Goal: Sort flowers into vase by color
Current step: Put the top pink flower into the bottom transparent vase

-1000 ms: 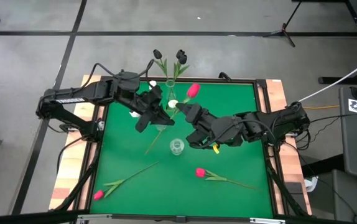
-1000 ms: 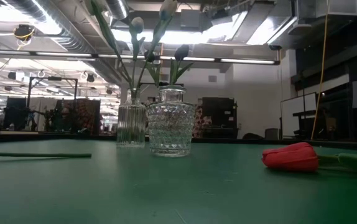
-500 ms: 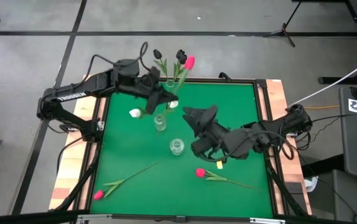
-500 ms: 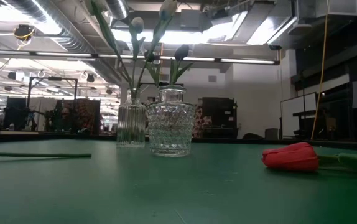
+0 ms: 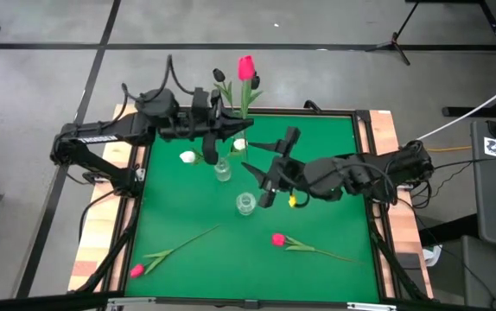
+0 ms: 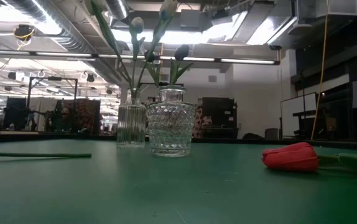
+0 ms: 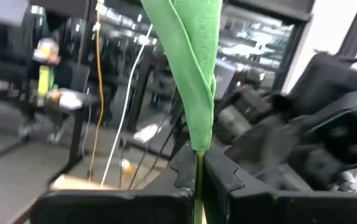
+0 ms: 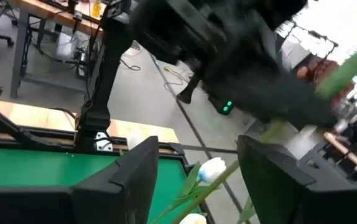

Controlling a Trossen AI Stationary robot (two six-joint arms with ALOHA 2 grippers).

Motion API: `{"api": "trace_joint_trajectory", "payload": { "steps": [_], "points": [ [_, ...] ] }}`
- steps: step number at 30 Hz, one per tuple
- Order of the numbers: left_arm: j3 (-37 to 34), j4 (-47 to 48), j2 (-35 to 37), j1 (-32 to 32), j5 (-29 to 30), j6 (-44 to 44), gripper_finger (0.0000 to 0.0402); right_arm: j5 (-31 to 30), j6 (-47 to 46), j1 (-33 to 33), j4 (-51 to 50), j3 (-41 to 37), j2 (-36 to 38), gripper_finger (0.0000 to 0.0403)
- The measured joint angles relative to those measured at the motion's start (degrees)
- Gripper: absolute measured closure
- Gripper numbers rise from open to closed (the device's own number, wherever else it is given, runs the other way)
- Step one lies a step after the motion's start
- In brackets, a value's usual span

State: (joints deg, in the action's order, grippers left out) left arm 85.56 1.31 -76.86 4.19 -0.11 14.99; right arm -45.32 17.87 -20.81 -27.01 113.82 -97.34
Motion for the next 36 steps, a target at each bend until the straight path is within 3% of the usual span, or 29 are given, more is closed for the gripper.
{"api": "trace_joint_trajectory", "payload": {
  "steps": [10,17,22,26,32,36],
  "points": [
    [0.0,-2.6,0.4,-8.4,12.1,-14.7,0.0399,0.9,-2.5,1.1,0.7,0.0,0.1,0.0184],
    [0.0,-4.1,-0.2,-11.3,14.4,-18.4,0.0399,1.9,-2.4,3.0,2.0,0.0,0.1,0.0184],
    [0.0,-4.1,-0.5,-11.4,15.0,-18.4,0.0399,6.3,-1.9,3.8,4.6,0.0,0.1,0.0190],
    [0.0,-4.2,-0.8,-11.3,15.0,-18.2,0.0398,9.2,-2.5,4.5,4.4,0.0,0.1,0.0237],
    [0.0,-4.0,-0.9,-11.4,14.9,-18.1,0.0398,9.0,-2.6,4.9,4.3,0.0,0.1,0.0379],
    [0.0,-3.4,-0.9,-11.4,14.8,-17.3,0.0394,7.9,-3.0,4.7,4.0,0.0,0.1,0.0386]
  ]
}}
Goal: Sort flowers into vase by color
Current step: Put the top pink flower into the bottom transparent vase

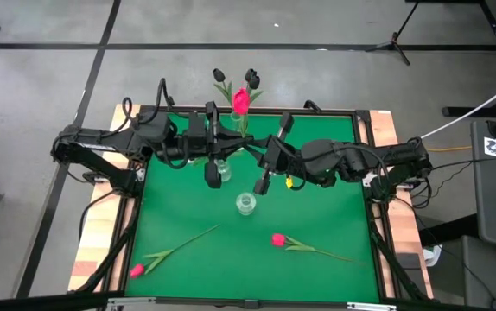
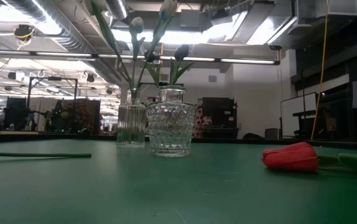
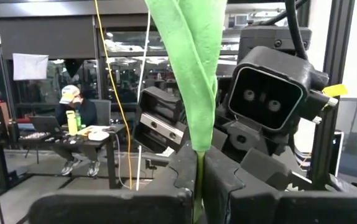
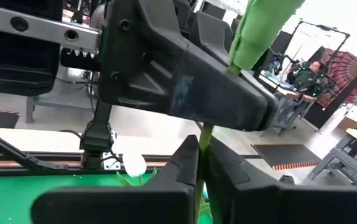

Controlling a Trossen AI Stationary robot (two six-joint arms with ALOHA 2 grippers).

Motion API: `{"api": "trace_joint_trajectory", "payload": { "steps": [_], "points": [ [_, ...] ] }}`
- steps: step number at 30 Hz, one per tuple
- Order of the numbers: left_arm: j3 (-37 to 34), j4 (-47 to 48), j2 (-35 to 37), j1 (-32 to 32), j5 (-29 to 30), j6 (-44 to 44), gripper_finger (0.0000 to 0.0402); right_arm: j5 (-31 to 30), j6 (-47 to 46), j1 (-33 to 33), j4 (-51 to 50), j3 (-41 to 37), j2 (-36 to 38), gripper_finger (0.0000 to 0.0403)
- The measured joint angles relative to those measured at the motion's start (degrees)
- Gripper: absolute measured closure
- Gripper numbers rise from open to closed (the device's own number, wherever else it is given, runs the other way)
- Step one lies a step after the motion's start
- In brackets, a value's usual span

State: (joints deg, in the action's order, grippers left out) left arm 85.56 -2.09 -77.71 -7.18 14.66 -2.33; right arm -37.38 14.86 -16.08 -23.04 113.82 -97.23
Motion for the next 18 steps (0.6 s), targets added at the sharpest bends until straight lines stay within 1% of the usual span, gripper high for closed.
{"api": "trace_joint_trajectory", "payload": {
  "steps": [2,4,7,13,16,18],
  "points": [
    [0.0,0.3,0.0,0.0,0.0,0.3,0.0391,0.0,0.0,0.0,-0.1,0.0,0.0,0.0394],
    [0.0,1.5,0.2,0.0,0.0,-2.0,0.0383,-0.4,0.3,0.0,-0.2,0.0,0.0,0.0395],
    [0.0,4.4,0.8,-0.4,0.2,-5.1,0.0361,-0.8,0.6,0.0,0.1,0.0,0.2,0.0396],
    [0.0,9.2,3.4,-0.4,-3.4,-6.8,0.0282,-0.5,3.2,-0.1,1.1,0.0,2.5,0.0398],
    [0.0,13.0,4.6,-0.4,-3.6,-6.7,0.0237,-0.8,3.9,-0.1,2.0,0.1,4.4,0.0399],
    [-0.1,15.0,5.8,-0.4,-3.6,-5.4,0.0212,-2.1,5.9,-0.7,2.4,0.1,5.4,0.0399]
  ]
}}
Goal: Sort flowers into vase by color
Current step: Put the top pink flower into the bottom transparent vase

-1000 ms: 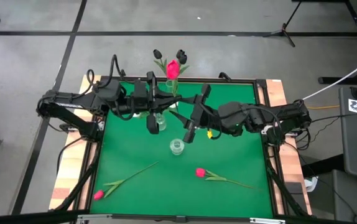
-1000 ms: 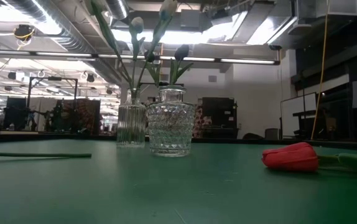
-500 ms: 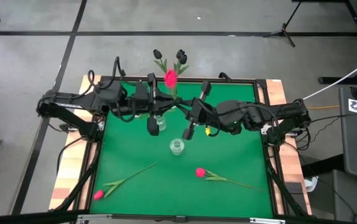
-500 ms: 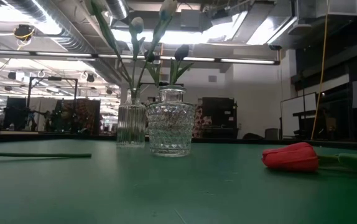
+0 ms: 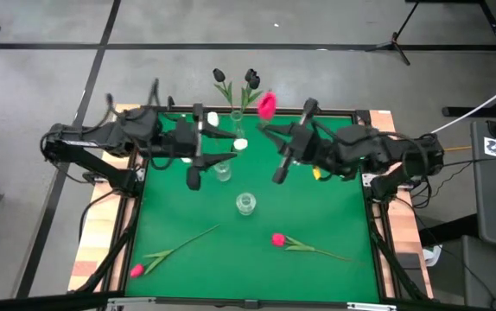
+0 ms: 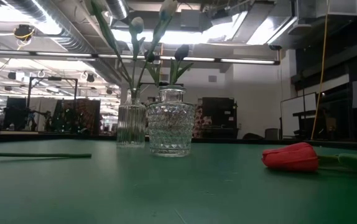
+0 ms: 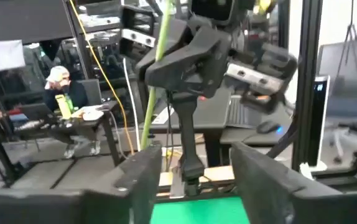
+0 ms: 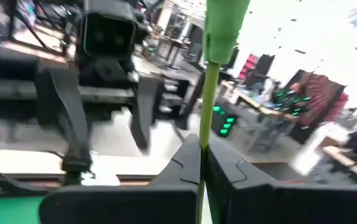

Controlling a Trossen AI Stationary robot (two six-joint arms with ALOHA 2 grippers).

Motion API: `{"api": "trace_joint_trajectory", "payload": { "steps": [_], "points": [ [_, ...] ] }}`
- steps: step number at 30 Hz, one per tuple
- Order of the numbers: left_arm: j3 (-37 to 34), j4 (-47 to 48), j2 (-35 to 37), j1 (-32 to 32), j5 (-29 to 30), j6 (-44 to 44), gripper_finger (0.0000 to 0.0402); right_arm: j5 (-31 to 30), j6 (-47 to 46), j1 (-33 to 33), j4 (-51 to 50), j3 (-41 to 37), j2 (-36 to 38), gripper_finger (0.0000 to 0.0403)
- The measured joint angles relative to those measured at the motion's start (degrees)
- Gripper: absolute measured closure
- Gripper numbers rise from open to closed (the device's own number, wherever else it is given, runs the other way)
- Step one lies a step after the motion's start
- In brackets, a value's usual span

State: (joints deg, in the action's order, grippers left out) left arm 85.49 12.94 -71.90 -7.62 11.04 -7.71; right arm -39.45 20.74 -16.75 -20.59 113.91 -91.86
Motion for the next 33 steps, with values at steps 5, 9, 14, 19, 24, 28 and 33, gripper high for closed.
{"api": "trace_joint_trajectory", "payload": {
  "steps": [5,9,14,19,24,28,33],
  "points": [
    [0.0,3.3,4.1,0.0,0.7,4.2,0.0182,-10.2,7.8,-5.4,-0.1,-0.1,2.9,0.0400],
    [0.0,4.9,8.0,-1.0,0.9,4.0,0.0187,-17.4,11.4,-11.5,-2.5,0.0,4.9,0.0401],
    [0.0,8.8,13.0,-3.0,4.6,2.9,0.0204,-26.0,1.8,-15.6,-16.7,0.0,5.9,0.0401],
    [0.0,13.5,16.6,-4.1,9.1,4.4,0.0218,-21.4,-17.0,-15.1,-38.1,-0.1,8.6,0.0401],
    [0.1,17.9,17.8,-4.1,11.2,6.7,0.0224,-6.1,-12.0,-11.3,-36.8,-1.2,12.8,0.0401],
    [0.0,19.9,17.7,-4.1,11.4,8.6,0.0224,12.4,4.2,-7.9,-24.4,-8.0,19.0,0.0402],
    [0.0,19.8,17.3,-4.1,11.3,10.6,0.0224,24.9,3.2,-0.1,-18.4,-22.3,30.3,0.0402]
  ]
}}
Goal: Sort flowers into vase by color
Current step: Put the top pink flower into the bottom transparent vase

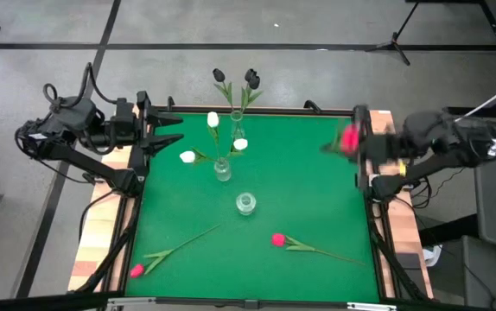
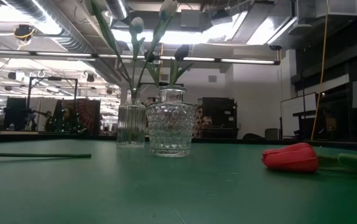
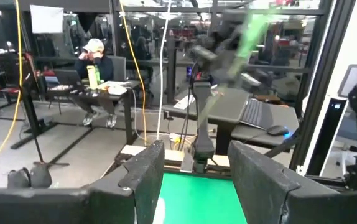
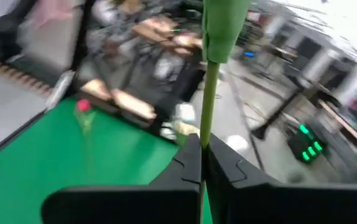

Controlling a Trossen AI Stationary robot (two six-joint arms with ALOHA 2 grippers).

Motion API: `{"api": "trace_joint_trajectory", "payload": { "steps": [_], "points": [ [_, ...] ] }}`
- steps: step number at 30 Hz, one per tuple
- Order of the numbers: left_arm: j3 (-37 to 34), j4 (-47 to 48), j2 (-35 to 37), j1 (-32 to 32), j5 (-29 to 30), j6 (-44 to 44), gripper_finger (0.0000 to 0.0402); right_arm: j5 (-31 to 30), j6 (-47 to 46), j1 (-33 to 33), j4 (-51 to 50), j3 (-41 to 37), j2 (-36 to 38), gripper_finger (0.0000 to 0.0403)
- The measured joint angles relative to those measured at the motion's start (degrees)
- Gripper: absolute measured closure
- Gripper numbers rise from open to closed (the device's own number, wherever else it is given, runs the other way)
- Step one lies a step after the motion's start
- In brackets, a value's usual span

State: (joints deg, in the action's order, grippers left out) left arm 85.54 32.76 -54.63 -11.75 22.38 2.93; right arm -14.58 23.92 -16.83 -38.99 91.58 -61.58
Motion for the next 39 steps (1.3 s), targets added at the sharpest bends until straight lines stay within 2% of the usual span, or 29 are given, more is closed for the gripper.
{"api": "trace_joint_trajectory", "payload": {
  "steps": [4,9,13,17,19,25,29,33,39],
  "points": [
    [0.0,0.0,0.3,0.0,0.1,0.0,0.0224,3.3,-2.0,5.6,12.5,-14.3,10.2,0.0402],
    [0.0,0.1,0.5,0.0,1.9,0.1,0.0224,5.7,-2.2,8.0,37.8,-34.0,17.3,0.0402],
    [0.0,1.1,0.5,0.0,2.6,0.1,0.0224,4.3,-6.1,8.3,54.7,-46.7,16.1,0.0402],
    [0.0,2.8,0.5,0.0,4.5,1.0,0.0224,2.1,-11.6,8.2,75.6,-56.2,9.5,0.0402],
    [0.0,3.1,0.5,0.0,4.8,1.7,0.0224,2.1,-13.4,8.2,84.5,-58.2,4.6,0.0402],
    [0.0,4.5,0.5,0.0,6.2,2.4,0.0224,2.6,-22.1,8.2,96.6,-58.6,-11.3,0.0402],
    [0.0,5.6,0.5,0.0,6.9,2.8,0.0224,5.2,-25.7,8.2,107.3,-58.6,-18.8,0.0402],
    [0.0,6.5,0.5,0.0,7.1,3.0,0.0224,7.5,-29.3,8.2,112.6,-58.5,-23.7,0.0402],
    [0.0,7.4,0.5,0.0,7.4,3.0,0.0224,10.4,-31.1,8.2,112.4,-54.7,-29.3,0.0402]
  ]
}}
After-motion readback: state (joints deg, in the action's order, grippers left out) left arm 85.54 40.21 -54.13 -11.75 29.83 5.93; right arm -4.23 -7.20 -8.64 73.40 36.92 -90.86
